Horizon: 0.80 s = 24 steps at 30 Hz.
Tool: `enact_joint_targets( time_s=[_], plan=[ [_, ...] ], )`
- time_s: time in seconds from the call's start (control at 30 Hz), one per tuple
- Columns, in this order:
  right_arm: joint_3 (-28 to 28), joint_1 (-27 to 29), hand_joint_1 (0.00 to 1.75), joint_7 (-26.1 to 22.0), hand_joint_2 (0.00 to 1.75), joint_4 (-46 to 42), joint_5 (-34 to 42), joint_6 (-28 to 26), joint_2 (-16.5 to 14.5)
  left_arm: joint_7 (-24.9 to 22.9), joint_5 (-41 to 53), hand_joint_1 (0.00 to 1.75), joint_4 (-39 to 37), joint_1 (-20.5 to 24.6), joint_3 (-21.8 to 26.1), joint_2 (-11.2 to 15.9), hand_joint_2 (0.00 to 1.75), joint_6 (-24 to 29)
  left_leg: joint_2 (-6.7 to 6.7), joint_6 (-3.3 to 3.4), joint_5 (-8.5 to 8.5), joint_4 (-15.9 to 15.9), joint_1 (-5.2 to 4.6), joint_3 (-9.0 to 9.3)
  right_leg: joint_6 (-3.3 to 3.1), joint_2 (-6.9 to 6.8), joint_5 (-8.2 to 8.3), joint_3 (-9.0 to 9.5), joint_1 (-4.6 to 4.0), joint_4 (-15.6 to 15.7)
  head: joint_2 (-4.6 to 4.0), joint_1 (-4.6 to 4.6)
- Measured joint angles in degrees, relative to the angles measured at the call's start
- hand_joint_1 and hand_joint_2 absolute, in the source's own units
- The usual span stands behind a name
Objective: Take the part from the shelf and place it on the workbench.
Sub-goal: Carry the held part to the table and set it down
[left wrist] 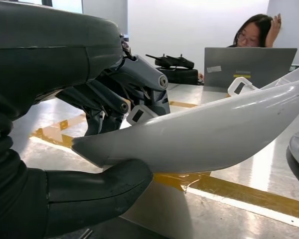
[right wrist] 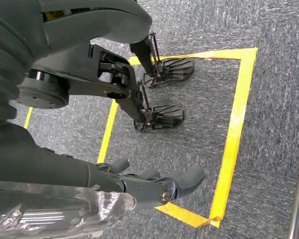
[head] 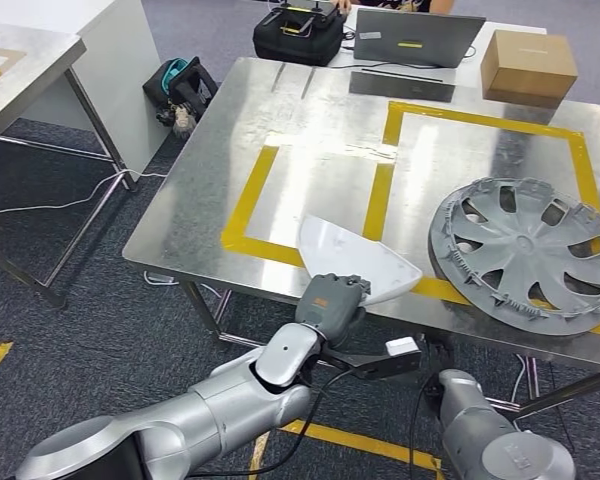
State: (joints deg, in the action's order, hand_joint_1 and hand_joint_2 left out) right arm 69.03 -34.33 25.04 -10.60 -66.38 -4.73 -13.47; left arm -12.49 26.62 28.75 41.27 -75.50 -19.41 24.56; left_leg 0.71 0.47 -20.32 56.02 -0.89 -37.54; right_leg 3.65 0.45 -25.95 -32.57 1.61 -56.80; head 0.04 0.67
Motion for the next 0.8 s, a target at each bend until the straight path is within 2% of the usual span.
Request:
enact_joint_targets(
  time_s=[0.2,0.4,0.8],
  plan=[
    [-0.01,-0.04,0.0,-0.05,1.75,0.0,0.13,-0.19,-0.27,1.12,-0.71,1.75,-1.14,-0.06,0.22,0.0,1.75,4.59,0.0,-0.01,0.01,0.0,0.0,0.0,0.0,0.0,0.0,0.0,0.0,-0.01,0.0,-0.01],
    [-0.01,-0.05,0.0,-0.42,1.75,0.0,0.22,-0.81,-0.72,4.98,-2.77,1.75,-2.55,-0.08,1.06,0.0,1.75,11.15,0.0,-0.01,0.01,0.0,0.0,-0.03,0.0,0.0,0.0,-0.03,0.0,-0.02,0.0,-0.01],
    [0.0,-0.13,0.0,-0.44,1.75,0.0,0.18,-0.8,-1.34,5.1,-5.9,1.75,-2.92,-0.07,1.76,0.0,1.75,11.82,0.0,-0.01,0.01,0.0,0.0,-0.09,0.0,0.0,0.0,-0.1,0.0,-0.02,0.0,-0.01]
  ],
)
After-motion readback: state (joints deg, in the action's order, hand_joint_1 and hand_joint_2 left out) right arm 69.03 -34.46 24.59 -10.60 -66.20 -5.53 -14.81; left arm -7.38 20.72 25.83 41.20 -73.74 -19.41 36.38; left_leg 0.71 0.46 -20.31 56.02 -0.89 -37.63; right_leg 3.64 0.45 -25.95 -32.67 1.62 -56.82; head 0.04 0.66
